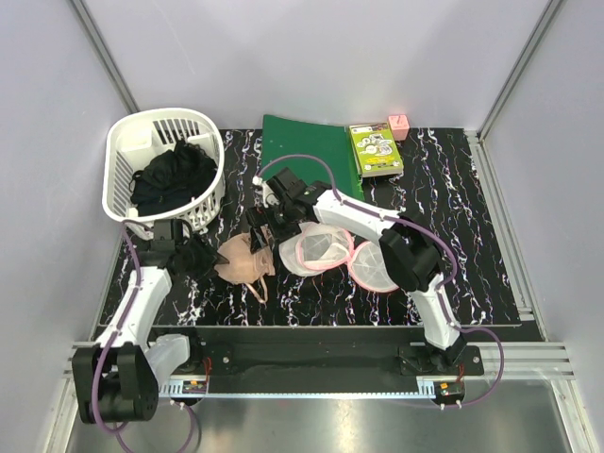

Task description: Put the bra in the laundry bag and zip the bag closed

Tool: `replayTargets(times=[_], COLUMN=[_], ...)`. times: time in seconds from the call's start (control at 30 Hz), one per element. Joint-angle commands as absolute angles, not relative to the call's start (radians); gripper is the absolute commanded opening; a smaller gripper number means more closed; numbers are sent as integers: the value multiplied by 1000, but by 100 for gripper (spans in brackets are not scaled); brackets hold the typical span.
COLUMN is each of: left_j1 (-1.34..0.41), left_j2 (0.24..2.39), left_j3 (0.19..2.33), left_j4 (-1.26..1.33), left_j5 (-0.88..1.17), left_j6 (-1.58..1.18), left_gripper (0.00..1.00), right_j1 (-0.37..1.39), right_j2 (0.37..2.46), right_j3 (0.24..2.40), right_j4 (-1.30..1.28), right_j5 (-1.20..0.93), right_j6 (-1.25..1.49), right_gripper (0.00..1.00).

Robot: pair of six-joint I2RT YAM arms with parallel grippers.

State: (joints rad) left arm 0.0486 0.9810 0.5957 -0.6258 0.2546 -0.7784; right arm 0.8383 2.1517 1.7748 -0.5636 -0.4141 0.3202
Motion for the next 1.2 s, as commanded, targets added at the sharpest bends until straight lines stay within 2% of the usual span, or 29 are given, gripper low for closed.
replayTargets(times=[0.0,0.27,0.43,0.67,1.17], left_j1=[57,57,58,60,60], left_j2=[1034,1115,1135,1154,1174], left_j3=[586,581,580,569,546], left_j4=[-514,-476,-474,-474,-463], left_j5=[308,322,321,311,321], left_j6=[-727,-707,-698,-681,-675], left_gripper=[47,40,38,37,33], right_j1=[824,816,805,805,807], right_j2=[2186,2263,2298,2280,2385], right_j3=[1830,1902,1913,1910,1960], right_j4=[-586,-572,-529,-537,-517], right_j5=[-466,-528,-560,-477,-609], right_j6=[193,97,94,26,55], right_gripper=[100,100,100,100,100])
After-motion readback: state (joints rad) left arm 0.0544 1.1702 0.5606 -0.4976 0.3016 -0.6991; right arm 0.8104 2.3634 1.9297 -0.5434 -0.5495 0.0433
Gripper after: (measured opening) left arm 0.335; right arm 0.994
